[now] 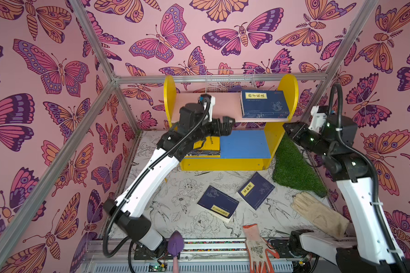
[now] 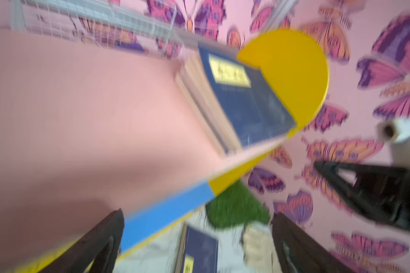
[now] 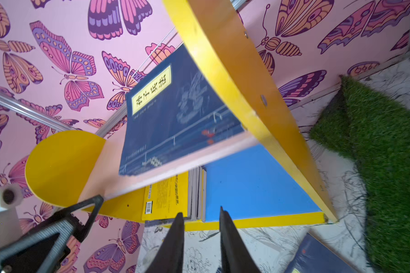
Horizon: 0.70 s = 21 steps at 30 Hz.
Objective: Stacking books/files
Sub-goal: Pick up the book from the center of the table.
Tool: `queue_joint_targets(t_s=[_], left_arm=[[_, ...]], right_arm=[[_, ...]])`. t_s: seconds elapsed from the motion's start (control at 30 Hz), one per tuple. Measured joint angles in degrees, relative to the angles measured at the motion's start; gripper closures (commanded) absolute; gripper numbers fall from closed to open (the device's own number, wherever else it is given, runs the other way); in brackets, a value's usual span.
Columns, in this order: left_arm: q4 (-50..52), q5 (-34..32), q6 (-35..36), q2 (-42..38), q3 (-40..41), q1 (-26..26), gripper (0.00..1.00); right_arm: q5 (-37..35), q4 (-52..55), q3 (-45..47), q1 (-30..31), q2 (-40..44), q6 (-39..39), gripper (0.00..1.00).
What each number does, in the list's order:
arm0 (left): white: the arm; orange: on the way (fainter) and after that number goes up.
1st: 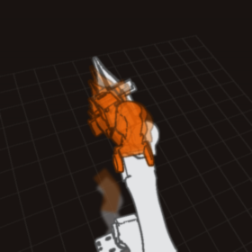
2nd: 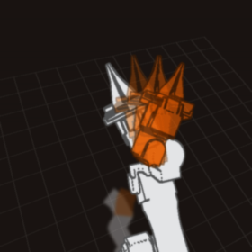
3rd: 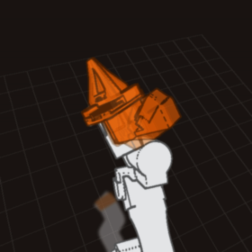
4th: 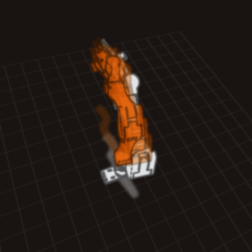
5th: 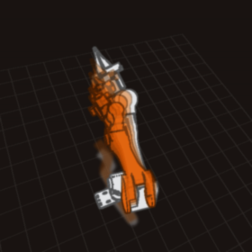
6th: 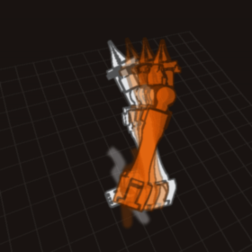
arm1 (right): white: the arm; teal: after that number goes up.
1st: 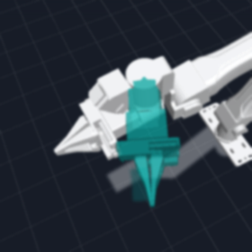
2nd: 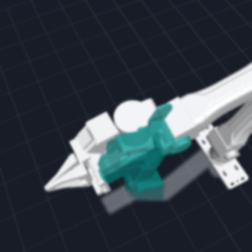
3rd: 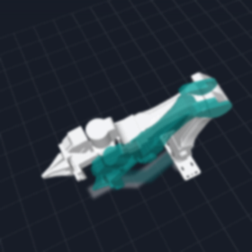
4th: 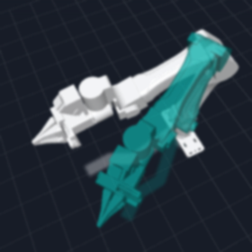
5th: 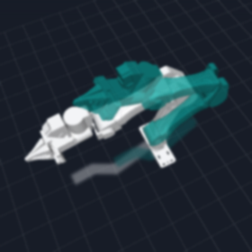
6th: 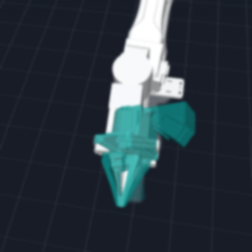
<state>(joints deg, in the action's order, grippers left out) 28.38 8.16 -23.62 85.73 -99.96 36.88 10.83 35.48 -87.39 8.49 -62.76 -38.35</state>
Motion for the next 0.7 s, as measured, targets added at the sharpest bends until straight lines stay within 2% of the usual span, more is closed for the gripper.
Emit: queue_joint_targets(t_s=[0.07,0.13,0.2,0.3,0.37,0.43,0.57,0.7], left_arm=[[-0.2,0.0,1.9,-7.6,15.3,1.6,0.01],[0.2,-0.1,2.4,-10.7,26.3,1.6,0.01],[0.4,-0.1,2.2,-11.4,36.2,1.4,0.01],[2.1,0.1,0.9,-10.9,46.8,1.3,0.01],[3.4,0.5,-0.3,-10.9,50.9,1.3,0.01],[4.7,0.6,-1.2,-10.6,52.4,1.3,0.01],[7.0,-0.3,-1.9,-9.5,53.0,1.3,0.00],[9.6,0.0,-2.7,-9.2,54.3,2.1,0.01]], right_arm=[[-0.8,-1.0,6.0,2.1,4.9,3.2,0.69],[-0.7,-2.1,12.3,6.2,7.4,6.1,0.64],[-1.2,-3.2,19.5,13.6,7.2,9.3,0.60],[-4.4,-3.3,29.9,29.0,2.2,14.9,0.50],[-6.5,-3.1,34.9,38.4,-3.6,18.7,0.45],[-7.0,-3.1,36.8,42.9,-9.2,21.2,0.39],[-8.0,-4.9,35.3,44.0,-21.4,25.0,0.23],[-8.4,-7.4,31.6,43.3,-30.6,28.1,0.18]])
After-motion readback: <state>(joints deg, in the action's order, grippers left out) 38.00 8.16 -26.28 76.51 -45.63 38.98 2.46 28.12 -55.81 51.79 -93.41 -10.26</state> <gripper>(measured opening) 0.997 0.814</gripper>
